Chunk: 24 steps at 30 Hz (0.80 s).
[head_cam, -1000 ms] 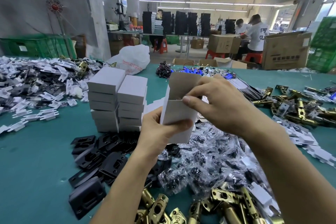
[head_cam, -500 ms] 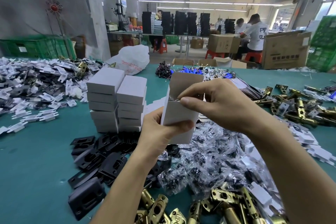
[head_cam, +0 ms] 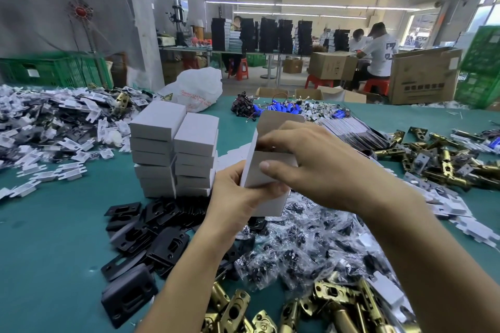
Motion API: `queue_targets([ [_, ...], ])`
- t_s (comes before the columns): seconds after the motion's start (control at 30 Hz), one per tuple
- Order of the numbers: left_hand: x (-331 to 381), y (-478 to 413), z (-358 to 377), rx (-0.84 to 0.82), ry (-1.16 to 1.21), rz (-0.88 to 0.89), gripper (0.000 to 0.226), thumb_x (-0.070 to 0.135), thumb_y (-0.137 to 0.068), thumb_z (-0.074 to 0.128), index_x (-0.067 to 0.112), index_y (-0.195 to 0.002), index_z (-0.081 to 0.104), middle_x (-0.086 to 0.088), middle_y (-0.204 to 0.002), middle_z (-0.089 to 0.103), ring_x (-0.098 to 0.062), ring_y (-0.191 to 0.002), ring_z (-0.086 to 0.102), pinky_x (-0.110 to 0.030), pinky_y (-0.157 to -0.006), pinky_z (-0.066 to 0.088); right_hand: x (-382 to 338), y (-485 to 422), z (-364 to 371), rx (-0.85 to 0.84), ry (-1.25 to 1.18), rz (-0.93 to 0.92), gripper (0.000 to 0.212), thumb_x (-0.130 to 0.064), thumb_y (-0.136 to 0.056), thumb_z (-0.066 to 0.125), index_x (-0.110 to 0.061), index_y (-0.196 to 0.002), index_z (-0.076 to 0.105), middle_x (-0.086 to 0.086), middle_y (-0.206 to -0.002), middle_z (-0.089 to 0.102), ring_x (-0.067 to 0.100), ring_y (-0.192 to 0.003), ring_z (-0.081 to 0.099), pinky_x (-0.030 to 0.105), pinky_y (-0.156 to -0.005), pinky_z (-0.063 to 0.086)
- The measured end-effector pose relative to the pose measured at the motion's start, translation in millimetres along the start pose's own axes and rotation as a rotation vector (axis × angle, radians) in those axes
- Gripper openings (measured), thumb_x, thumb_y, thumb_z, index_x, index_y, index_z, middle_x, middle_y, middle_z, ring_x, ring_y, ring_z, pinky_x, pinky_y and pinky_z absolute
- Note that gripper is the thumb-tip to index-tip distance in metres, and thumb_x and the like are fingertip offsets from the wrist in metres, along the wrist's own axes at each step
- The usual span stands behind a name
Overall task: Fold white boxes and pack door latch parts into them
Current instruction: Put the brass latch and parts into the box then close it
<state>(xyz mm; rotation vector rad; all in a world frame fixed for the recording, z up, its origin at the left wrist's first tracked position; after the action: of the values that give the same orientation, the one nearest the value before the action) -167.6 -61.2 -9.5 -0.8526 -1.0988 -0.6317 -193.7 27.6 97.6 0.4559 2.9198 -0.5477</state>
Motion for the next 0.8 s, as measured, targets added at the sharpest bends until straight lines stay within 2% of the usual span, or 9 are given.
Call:
queue_targets([
  [0.17, 2.0, 0.2, 0.8, 0.001, 0.003, 0.016, 0.021, 0.012, -0.063, 0.086, 0.021, -0.081, 0.080, 0.002, -0.072, 0.072, -0.009, -0.065, 0.064, -0.023, -0.059, 0.052, 8.5, 1.1, 4.7, 0.037, -0.023, 0.043, 0.025, -0.038, -0.093, 0.058, -0.028, -0.116, 0.060, -0.006, -0.113, 0.061, 0.017, -0.110, 0.051, 0.038, -0.094, 0.042],
  [0.33, 1.9, 0.1, 0.2, 0.011, -0.001, 0.023, 0.021, 0.013, -0.064, 0.086, 0.023, -0.081, 0.080, 0.003, -0.073, 0.072, -0.009, -0.066, 0.064, -0.023, -0.060, 0.052, 13.1, 0.6, 8.2, 0.021, 0.011, 0.043, 0.033, -0.044, -0.093, 0.057, -0.026, -0.119, 0.065, -0.003, -0.116, 0.052, 0.017, -0.114, 0.046, 0.036, -0.096, 0.039],
  [0.4, 1.3, 0.2, -3.1, 0.039, 0.009, 0.005, 0.025, 0.015, -0.062, 0.087, 0.022, -0.085, 0.081, -0.001, -0.079, 0.075, -0.011, -0.070, 0.067, -0.025, -0.062, 0.053, 18.2, 4.2, -0.7, 0.127, -0.071, 0.037, 0.031, -0.041, -0.091, 0.061, -0.028, -0.119, 0.065, -0.008, -0.114, 0.052, 0.005, -0.109, 0.048, 0.027, -0.093, 0.041],
  [0.47, -0.9, 1.0, -7.9, 0.073, 0.017, -0.038, 0.030, 0.019, -0.060, 0.088, 0.025, -0.089, 0.082, -0.004, -0.087, 0.078, -0.014, -0.077, 0.070, -0.030, -0.065, 0.057, 31.8, 13.9, -19.6, 0.332, -0.218, 0.066, 0.025, -0.033, -0.089, 0.068, -0.031, -0.113, 0.065, -0.011, -0.110, 0.054, -0.011, -0.095, 0.047, 0.009, -0.082, 0.037],
  [0.5, -2.2, 1.4, -8.3, 0.070, 0.018, -0.060, 0.032, 0.022, -0.060, 0.088, 0.027, -0.091, 0.082, -0.005, -0.090, 0.078, -0.015, -0.080, 0.071, -0.032, -0.068, 0.059, 42.9, 20.6, -25.8, 0.419, -0.289, 0.095, 0.023, -0.030, -0.086, 0.071, -0.031, -0.109, 0.064, -0.011, -0.110, 0.055, -0.014, -0.092, 0.048, 0.007, -0.079, 0.039],
  [0.57, -4.4, 3.4, -3.0, 0.013, 0.020, -0.101, 0.030, 0.027, -0.065, 0.085, 0.032, -0.093, 0.081, -0.003, -0.094, 0.078, -0.015, -0.083, 0.072, -0.033, -0.071, 0.060, 65.6, 31.2, -19.4, 0.447, -0.458, 0.168, 0.029, -0.030, -0.081, 0.074, -0.036, -0.106, 0.061, -0.011, -0.115, 0.058, -0.007, -0.097, 0.055, 0.015, -0.080, 0.050],
  [0.67, -8.4, 9.6, 18.6, -0.162, 0.018, -0.157, 0.024, 0.032, -0.076, 0.077, 0.041, -0.098, 0.077, 0.001, -0.098, 0.078, -0.012, -0.088, 0.073, -0.032, -0.070, 0.060, 72.4, 37.1, 14.7, 0.286, -0.803, 0.151, 0.042, -0.024, -0.079, 0.078, -0.042, -0.114, 0.063, -0.002, -0.119, 0.066, 0.012, -0.101, 0.069, 0.036, -0.084, 0.060],
  [0.73, -14.8, 14.4, 30.5, -0.265, 0.012, -0.200, 0.024, 0.034, -0.082, 0.072, 0.046, -0.103, 0.074, 0.003, -0.104, 0.077, -0.014, -0.095, 0.073, -0.034, -0.072, 0.061, 75.1, 42.8, 24.5, 0.282, -0.949, 0.115, 0.045, -0.023, -0.078, 0.075, -0.040, -0.118, 0.064, 0.004, -0.110, 0.072, 0.019, -0.098, 0.072, 0.037, -0.083, 0.060],
  [0.8, -21.2, 18.4, 37.0, -0.343, -0.021, -0.228, 0.026, 0.035, -0.087, 0.068, 0.046, -0.111, 0.070, 0.007, -0.106, 0.076, -0.011, -0.096, 0.073, -0.027, -0.071, 0.059, 81.2, 48.2, 29.6, 0.295, -1.022, 0.103, 0.041, -0.023, -0.076, 0.074, -0.035, -0.115, 0.067, 0.005, -0.103, 0.074, 0.022, -0.092, 0.073, 0.036, -0.079, 0.061],
])
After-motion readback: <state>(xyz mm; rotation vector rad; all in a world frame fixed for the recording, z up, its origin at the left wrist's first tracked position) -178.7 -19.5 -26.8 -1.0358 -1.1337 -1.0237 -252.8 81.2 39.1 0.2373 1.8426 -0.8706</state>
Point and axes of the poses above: each hand's wrist, its own y-axis away from the middle knuckle, its own z-axis out of the palm, x = y × z, the point moved 10 cm from there along -y, towards the middle knuckle
